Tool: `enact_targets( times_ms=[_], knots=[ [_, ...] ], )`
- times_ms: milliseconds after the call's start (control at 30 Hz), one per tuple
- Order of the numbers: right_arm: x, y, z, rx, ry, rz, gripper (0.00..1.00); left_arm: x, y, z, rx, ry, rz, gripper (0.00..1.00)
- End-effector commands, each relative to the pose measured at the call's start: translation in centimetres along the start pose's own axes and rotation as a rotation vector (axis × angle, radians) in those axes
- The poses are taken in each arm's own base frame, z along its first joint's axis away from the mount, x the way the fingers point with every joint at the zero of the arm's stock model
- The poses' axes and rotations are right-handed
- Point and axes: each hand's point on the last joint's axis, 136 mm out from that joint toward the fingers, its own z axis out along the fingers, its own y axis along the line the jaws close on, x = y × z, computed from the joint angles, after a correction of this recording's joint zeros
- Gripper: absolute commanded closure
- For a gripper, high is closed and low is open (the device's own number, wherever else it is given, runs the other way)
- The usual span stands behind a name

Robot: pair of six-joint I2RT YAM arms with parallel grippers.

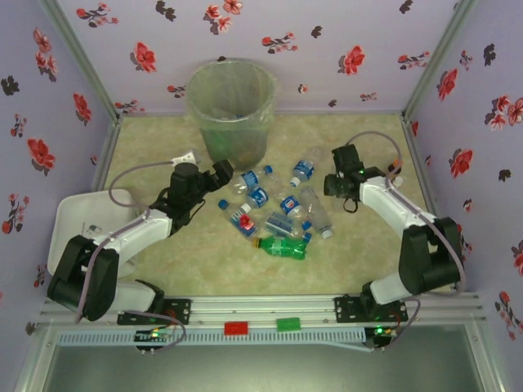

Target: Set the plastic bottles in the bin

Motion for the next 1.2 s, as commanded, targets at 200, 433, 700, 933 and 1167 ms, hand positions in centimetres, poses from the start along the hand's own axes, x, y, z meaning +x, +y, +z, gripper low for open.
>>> enact_targets(
  times_ms=[200,433,700,933,1167],
  knots=[
    [-14.9,9.2,-13.8,-0.565,-0.577,0.150,0.54,-2.0,1.0,0.1,-0.013,-0.111,-0.086,0.00],
    [-21.5,15.6,-21.3,-0.800,-0.770,0.088,0.54,-1.9,2.1,-0.4,-0.037,-0.106,-0.077,0.00],
    [-25.8,22.7,-19.7,-0.835,-0.797,0.015,0.56,-2.2,3.3,-1.1,-0.058,-0.120,-0.080,0.00],
    [-27.0,28.1,-16.2,-0.830,-0.731,-0.054,0.56,-2.3,3.8,-1.5,-0.050,-0.141,-0.115,0.00],
    [-24.7,32.1,-11.9,-0.767,-0.642,-0.174,0.54,-2.5,4.4,-2.0,-0.065,-0.145,-0.096,0.00]
  ],
)
